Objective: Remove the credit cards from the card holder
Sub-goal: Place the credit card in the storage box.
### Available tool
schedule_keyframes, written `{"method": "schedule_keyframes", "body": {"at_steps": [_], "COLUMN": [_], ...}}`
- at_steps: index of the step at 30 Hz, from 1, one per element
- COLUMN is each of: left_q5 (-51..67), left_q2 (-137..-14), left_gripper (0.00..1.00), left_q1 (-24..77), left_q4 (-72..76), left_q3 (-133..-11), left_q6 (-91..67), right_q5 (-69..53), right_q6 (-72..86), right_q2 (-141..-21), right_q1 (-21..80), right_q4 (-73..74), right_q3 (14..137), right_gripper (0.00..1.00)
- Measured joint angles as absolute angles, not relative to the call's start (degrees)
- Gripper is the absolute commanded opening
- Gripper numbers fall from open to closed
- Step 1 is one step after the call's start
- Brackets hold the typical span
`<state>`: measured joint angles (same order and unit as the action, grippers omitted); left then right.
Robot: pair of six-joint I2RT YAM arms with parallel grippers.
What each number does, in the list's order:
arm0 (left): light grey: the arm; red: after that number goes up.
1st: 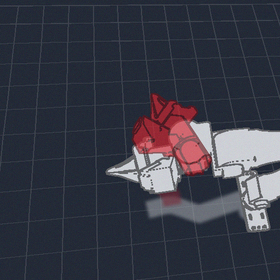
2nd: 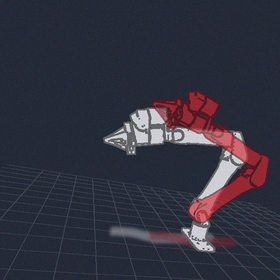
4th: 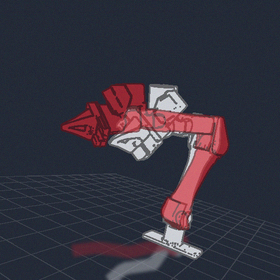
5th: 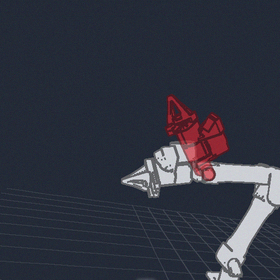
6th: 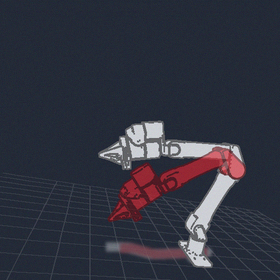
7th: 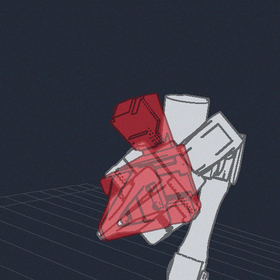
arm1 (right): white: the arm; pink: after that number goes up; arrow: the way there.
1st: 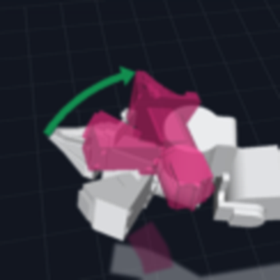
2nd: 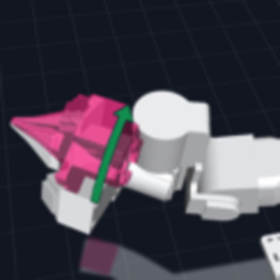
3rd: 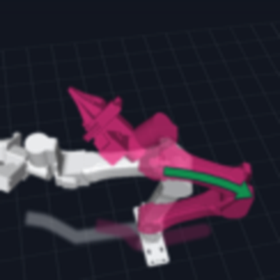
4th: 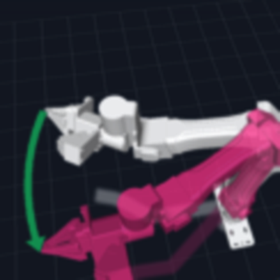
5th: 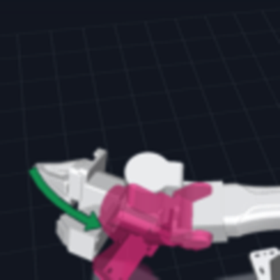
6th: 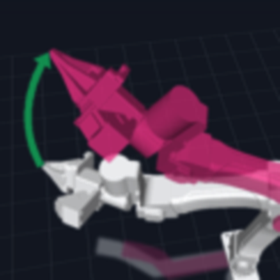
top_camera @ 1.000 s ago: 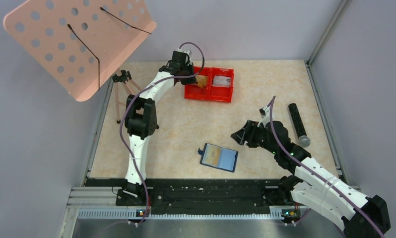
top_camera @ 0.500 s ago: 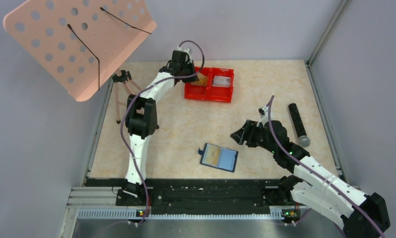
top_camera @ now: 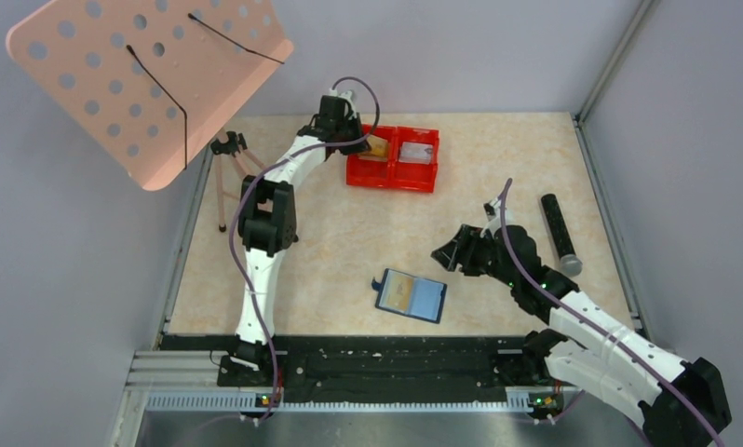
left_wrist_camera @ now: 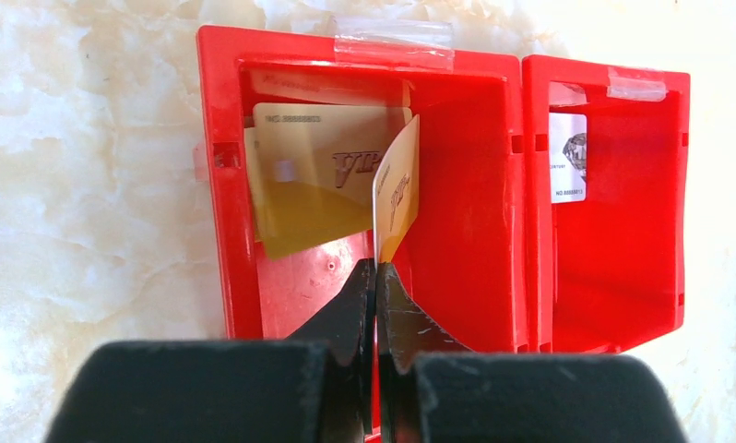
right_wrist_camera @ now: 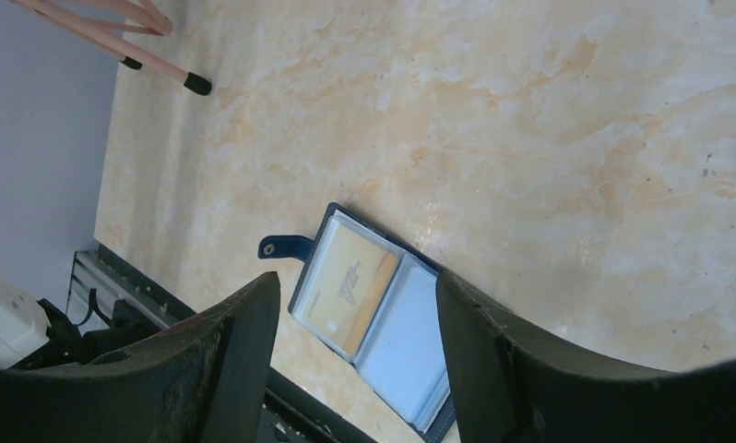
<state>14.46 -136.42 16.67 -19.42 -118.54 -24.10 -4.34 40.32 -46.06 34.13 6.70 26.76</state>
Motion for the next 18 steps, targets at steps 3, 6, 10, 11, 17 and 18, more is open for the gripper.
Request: {"method": "schedule_keyframes", "body": {"at_steps": [3,6,10,11,17,18], "left_q5": [14.81,15.00,15.11,15.07,14.50,14.48], "left_q2": [-136.59,-136.68,-136.75,-136.81,-137.69,-137.82], "left_gripper": [0.02,0.11,0.20,0.21,0.26,0.26], "left_q1": [16.51,16.53,16.58,16.56,16.27,16.21], "left_q4": [-19.18,-18.17,-17.82,-17.63,-17.34,-17.17], "left_q3": [-118.56,-118.72,-118.83,-118.83,-118.83,-118.83], "left_q6": [-24.32,-24.51,-24.84,-24.93,-25.04,-25.10], "right_q5": [-4.36,-4.36,-4.36,-4.36,-4.38,-4.38], "right_q6": [40.32,40.29,40.29,40.29,40.29,40.27], "right_q2": [-46.94,-47.83,-48.53,-48.53,-48.93,-48.93], "right_q1": [34.13,34.13,34.13,34.13,34.13,34.13], "right_q4": [6.33,5.98,5.56,5.58,5.34,5.41], "right_q3": [26.79,26.79,26.79,26.79,27.64,27.77], "right_gripper": [0.63,0.63,0.63,0.63,0.63,0.63]}}
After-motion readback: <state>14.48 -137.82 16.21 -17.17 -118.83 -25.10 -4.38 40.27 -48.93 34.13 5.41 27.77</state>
